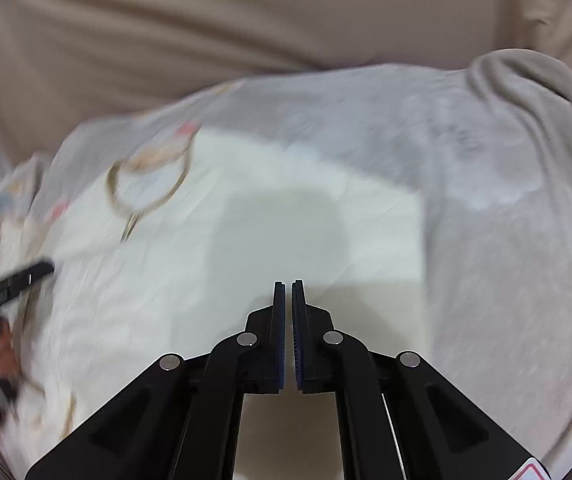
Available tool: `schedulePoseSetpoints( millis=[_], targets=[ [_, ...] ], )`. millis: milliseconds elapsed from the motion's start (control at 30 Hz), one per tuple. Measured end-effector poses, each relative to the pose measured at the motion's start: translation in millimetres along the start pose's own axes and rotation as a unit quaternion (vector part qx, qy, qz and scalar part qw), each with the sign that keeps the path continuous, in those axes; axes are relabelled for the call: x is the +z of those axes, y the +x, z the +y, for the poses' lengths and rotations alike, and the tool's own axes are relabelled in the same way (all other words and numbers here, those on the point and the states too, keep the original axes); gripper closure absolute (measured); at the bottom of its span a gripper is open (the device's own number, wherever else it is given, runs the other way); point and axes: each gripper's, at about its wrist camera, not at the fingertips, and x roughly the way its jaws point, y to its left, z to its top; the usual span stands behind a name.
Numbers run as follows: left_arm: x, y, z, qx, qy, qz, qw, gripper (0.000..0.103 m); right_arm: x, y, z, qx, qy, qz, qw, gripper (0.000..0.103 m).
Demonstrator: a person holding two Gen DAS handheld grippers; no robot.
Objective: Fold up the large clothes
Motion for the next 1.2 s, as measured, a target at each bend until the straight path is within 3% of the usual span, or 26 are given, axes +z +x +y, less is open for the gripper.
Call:
schedulePoseSetpoints(
  millis=[67, 133, 267, 367, 433, 467, 533, 567, 667, 733, 767, 800, 833, 867, 900, 933, 967, 1067, 1200],
  targets=[
    [-16.0, 3.0, 5.4, 0.013, 0.017, 0.023, 0.9995, 0.045, -24.7, 6.5, 3.5, -0.028, -0.026, 0.013, 0.999, 0.102],
    [-27.8, -6.4, 15.9, 0.010, 0.017, 0.016, 0.9997, 0.048, -35.0, 4.1, -3.8, -0.032, -0.016, 0.002, 0.999, 0.103],
    [-46.9, -46.1, 63.9, 0.028, -0.053, -0.005, 0.9982, 0.049, -46.5, -19.6, -31.1, -0.080, 0.040, -0.027, 0.996, 0.103],
    [-55.1, -87.9, 108.8, 0.055, -0.110, -0.042, 0.9915, 0.047, -57.1, -43.8, -26.5, -0.099, 0.034, -0.042, 0.994, 0.103],
    [-56.7, -119.3, 150.4, 0.083, -0.155, -0.076, 0.9814, 0.043, -63.2, -56.7, -11.2, -0.099, 0.014, -0.048, 0.994, 0.091],
    [-56.0, -130.4, 171.1, 0.100, -0.177, -0.088, 0.9751, 0.041, -67.2, -64.5, 3.2, -0.079, 0.007, -0.049, 0.996, 0.090],
    [-51.9, -145.4, 219.8, 0.130, -0.235, -0.103, 0.9577, 0.036, -73.3, -71.7, 17.6, -0.037, 0.006, -0.042, 0.998, 0.090],
    [-51.2, -150.1, 247.5, 0.142, -0.275, -0.112, 0.9445, 0.036, -80.5, -73.6, 29.0, -0.010, 0.006, -0.034, 0.999, 0.090],
    [-47.9, -147.5, 306.4, 0.157, -0.339, -0.121, 0.9194, 0.036, -95.1, -66.4, 60.2, 0.037, -0.002, -0.009, 0.999, 0.090],
    [-46.7, -135.5, 342.4, 0.202, -0.375, -0.112, 0.8977, 0.036, -106.3, -61.2, 76.6, 0.039, -0.015, 0.000, 0.999, 0.090],
    [-49.7, -133.2, 355.4, 0.204, -0.394, -0.115, 0.8887, 0.036, -112.0, -57.7, 83.1, 0.033, -0.023, 0.004, 0.999, 0.090],
    [-51.3, -128.8, 365.0, 0.191, -0.406, -0.116, 0.8860, 0.036, -116.3, -54.6, 86.2, 0.027, -0.028, 0.006, 0.999, 0.089],
    [-53.5, -124.8, 372.3, 0.182, -0.420, -0.114, 0.8818, 0.044, -120.6, -52.4, 87.1, 0.023, -0.027, 0.006, 0.999, 0.089],
    [-53.6, -122.1, 378.5, 0.172, -0.434, -0.116, 0.8766, 0.060, -123.9, -51.6, 86.7, 0.023, -0.023, 0.005, 0.999, 0.089],
    [-50.7, -121.5, 378.6, 0.160, -0.435, -0.121, 0.8779, 0.071, -125.3, -51.7, 85.8, 0.025, -0.019, 0.003, 1.000, 0.089],
    [-44.1, -122.7, 374.7, 0.155, -0.426, -0.124, 0.8825, 0.089, -125.8, -51.7, 84.1, 0.027, -0.015, 0.000, 1.000, 0.089],
    [-34.2, -129.0, 362.4, 0.165, -0.403, -0.131, 0.8905, 0.096, -126.1, -51.0, 82.3, 0.030, -0.010, 0.000, 0.999, 0.089],
    [8.6, -153.8, 308.9, 0.177, -0.312, -0.174, 0.9170, 0.098, -127.0, -48.5, 80.6, 0.035, -0.001, -0.001, 0.999, 0.089],
    [63.9, -180.4, 196.0, 0.117, -0.185, -0.214, 0.9521, 0.099, -126.3, -47.1, 78.4, 0.043, 0.004, -0.002, 0.999, 0.087]
  ],
)
